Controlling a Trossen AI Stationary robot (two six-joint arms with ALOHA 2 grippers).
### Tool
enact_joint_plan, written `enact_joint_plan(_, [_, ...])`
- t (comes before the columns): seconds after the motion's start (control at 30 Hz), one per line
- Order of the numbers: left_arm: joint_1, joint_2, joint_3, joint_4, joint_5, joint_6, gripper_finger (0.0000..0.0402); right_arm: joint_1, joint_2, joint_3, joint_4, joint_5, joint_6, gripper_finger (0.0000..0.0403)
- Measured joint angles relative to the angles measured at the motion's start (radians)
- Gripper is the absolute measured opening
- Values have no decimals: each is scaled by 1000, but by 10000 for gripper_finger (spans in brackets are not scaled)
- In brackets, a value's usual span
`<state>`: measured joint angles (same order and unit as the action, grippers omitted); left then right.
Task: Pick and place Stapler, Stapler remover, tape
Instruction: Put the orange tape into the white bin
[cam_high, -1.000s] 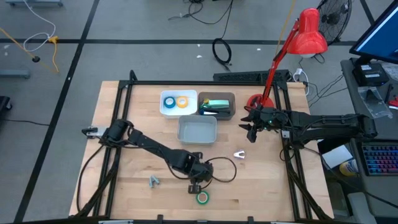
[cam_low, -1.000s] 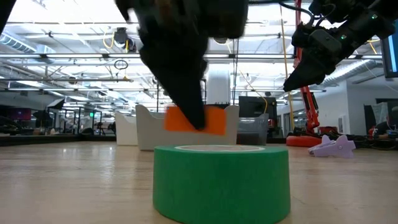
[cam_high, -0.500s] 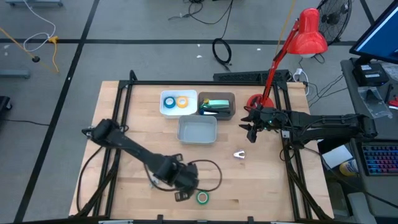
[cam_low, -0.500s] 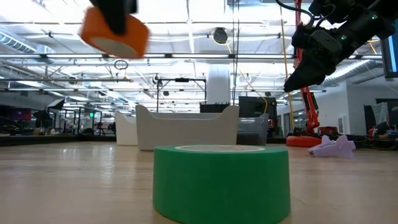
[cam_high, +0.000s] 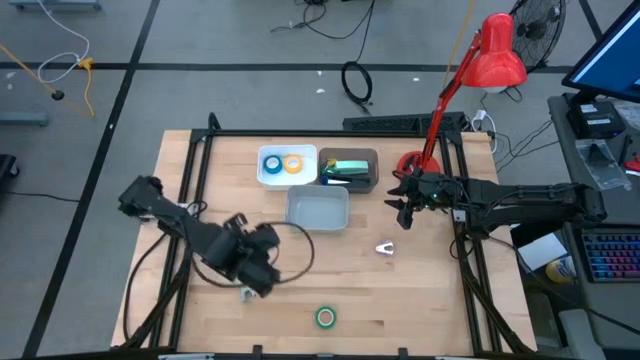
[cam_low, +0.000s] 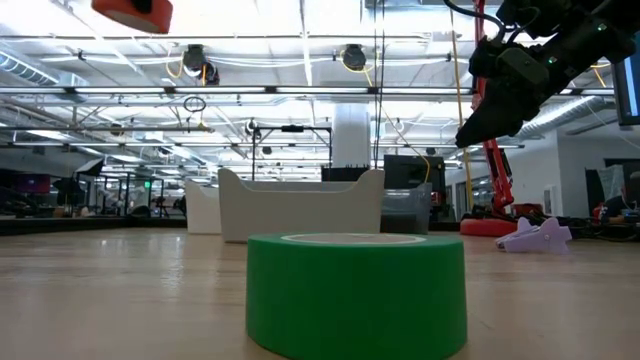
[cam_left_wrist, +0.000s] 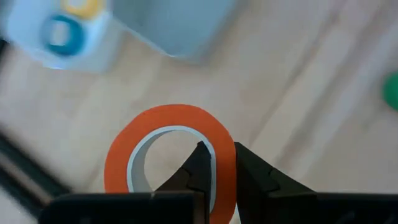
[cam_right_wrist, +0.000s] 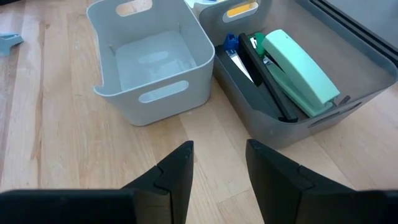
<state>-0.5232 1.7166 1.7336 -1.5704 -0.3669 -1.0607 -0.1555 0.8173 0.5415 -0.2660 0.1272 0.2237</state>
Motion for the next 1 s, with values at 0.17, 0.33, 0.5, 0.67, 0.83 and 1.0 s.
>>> enact_joint_plan(0.17, [76,-73,-5,3,-134,94,39,0,0,0,0,1,0,139])
enact_joint_plan(0.33, [212,-111,-5,9,-252,258,39,0,0,0,1,2,0,139])
enact_joint_plan(0.5, [377,-108,-6,24,-313,484,39,0,0,0,1,2,0,139])
enact_joint_plan(0.67, [549,-109,-6,193,-312,769,39,0,0,0,1,2,0,139])
enact_joint_plan(0.83, [717,-109,-6,362,-182,1006,39,0,0,0,1,2,0,139])
enact_joint_plan(1.0, [863,-109,-20,481,10,1108,39,0,0,0,1,2,0,139])
